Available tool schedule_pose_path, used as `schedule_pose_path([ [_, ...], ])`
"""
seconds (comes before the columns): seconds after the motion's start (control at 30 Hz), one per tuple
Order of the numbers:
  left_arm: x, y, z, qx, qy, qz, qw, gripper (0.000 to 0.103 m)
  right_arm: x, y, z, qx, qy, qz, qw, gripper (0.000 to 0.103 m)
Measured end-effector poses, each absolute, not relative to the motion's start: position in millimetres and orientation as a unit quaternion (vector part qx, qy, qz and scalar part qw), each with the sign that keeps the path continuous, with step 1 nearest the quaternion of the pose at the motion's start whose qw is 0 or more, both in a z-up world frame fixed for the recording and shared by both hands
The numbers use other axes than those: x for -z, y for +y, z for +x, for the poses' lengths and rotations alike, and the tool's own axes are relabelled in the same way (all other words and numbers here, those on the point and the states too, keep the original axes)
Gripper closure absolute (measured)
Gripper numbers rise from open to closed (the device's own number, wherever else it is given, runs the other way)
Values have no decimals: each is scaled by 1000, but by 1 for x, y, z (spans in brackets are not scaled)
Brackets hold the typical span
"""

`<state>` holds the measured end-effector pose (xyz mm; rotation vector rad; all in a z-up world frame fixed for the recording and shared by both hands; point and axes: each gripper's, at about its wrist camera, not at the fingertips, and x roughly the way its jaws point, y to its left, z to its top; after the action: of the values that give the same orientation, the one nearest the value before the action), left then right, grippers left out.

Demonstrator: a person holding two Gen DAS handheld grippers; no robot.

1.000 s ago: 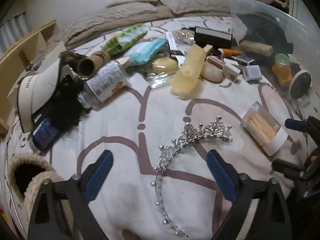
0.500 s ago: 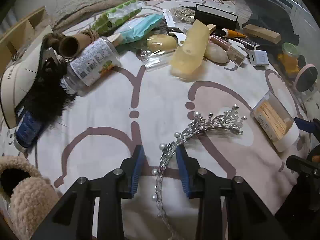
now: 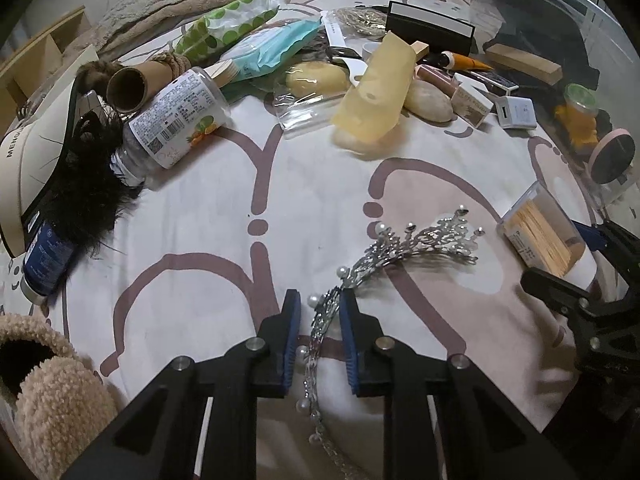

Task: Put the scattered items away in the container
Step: 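Lift the tiara with the left gripper while the right gripper holds the toothpick holder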

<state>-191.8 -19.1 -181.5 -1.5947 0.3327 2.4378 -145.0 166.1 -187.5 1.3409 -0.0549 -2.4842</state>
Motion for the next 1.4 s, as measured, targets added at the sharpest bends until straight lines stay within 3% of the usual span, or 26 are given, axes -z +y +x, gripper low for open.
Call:
schedule_pose_path([
  [0.2, 186, -19, -194, -824, 111, -547, 96, 81, 188, 159, -143, 874, 3, 459, 159, 52],
  [0.57, 194, -16, -193, -816, 138, -553, 95, 83, 185, 161, -141, 878, -14, 449, 165, 52],
  [0.8, 182, -37, -194, -843, 67, -527, 85, 93, 183, 165, -140, 881, -26, 443, 163, 52],
  [1.4, 130, -49, -140, -886, -28, -457, 71, 93, 147, 175, -118, 902, -58, 385, 188, 52],
])
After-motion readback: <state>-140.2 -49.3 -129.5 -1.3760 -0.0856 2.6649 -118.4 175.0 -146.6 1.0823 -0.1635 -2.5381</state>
